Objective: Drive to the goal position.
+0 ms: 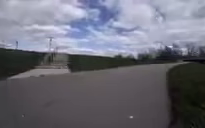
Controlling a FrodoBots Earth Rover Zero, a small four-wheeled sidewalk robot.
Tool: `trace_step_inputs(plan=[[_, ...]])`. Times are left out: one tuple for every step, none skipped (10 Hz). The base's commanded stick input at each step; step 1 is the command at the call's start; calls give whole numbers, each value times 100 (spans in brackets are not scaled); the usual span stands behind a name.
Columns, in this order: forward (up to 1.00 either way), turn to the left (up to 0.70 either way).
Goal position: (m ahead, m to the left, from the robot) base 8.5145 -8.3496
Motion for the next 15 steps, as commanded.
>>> trace_step_inputs(plan=[[100, 0], [100, 0], [100, 0], [100, 0], [100, 0], [100, 0], [100, 0], [100, 0], [100, 0], [100, 0], [100, 0], [100, 0], [100, 0], [100, 0], [100, 0]])
